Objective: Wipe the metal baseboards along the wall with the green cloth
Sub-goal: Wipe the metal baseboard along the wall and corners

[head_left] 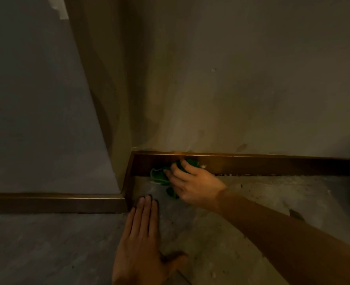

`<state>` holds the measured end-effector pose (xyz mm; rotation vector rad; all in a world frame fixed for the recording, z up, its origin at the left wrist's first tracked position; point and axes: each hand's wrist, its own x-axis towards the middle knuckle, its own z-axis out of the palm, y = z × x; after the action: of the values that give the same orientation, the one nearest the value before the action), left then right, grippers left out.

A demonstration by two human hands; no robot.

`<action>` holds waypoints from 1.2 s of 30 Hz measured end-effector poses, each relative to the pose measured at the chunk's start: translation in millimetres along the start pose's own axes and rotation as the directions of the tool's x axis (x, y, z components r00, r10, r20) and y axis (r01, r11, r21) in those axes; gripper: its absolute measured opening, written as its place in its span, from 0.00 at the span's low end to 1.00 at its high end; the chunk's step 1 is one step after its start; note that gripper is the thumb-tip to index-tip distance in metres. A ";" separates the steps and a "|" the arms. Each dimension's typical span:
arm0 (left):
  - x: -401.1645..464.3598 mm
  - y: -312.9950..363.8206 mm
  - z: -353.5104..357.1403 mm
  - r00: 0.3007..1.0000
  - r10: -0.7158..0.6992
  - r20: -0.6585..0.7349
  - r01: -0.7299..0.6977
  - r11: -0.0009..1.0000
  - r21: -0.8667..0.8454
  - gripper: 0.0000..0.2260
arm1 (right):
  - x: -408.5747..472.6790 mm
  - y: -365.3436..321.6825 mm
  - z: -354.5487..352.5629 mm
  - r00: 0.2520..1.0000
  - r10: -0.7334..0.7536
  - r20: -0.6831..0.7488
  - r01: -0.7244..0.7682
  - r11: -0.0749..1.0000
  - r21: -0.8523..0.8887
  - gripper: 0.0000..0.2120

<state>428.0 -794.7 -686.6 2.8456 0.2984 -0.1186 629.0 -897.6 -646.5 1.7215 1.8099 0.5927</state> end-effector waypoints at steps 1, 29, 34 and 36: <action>-0.2 0.0 0.0 1.000 -0.001 0.007 0.001 1.000 0.001 0.59 | -5.7 3.1 0.2 1.000 -0.008 0.015 0.008 1.000 -0.012 0.15; -0.7 0.6 2.5 1.000 0.019 -0.007 -0.019 0.999 -0.034 0.59 | -137.7 46.0 -12.8 0.784 0.250 0.568 -0.287 0.957 -0.024 0.16; -1.1 5.5 -5.5 1.000 0.013 -0.003 -0.014 0.997 -0.073 0.60 | -146.9 49.6 -33.2 0.785 0.264 0.560 -0.329 0.944 0.017 0.15; -1.6 7.9 -10.9 1.000 0.019 -0.007 -0.020 0.995 -0.099 0.60 | -145.8 48.9 -43.6 0.787 0.268 0.555 -0.355 0.933 0.053 0.16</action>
<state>428.7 -799.4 -673.9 2.7500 0.2699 -0.0884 638.1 -1036.2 -567.4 2.0570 1.2008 0.0573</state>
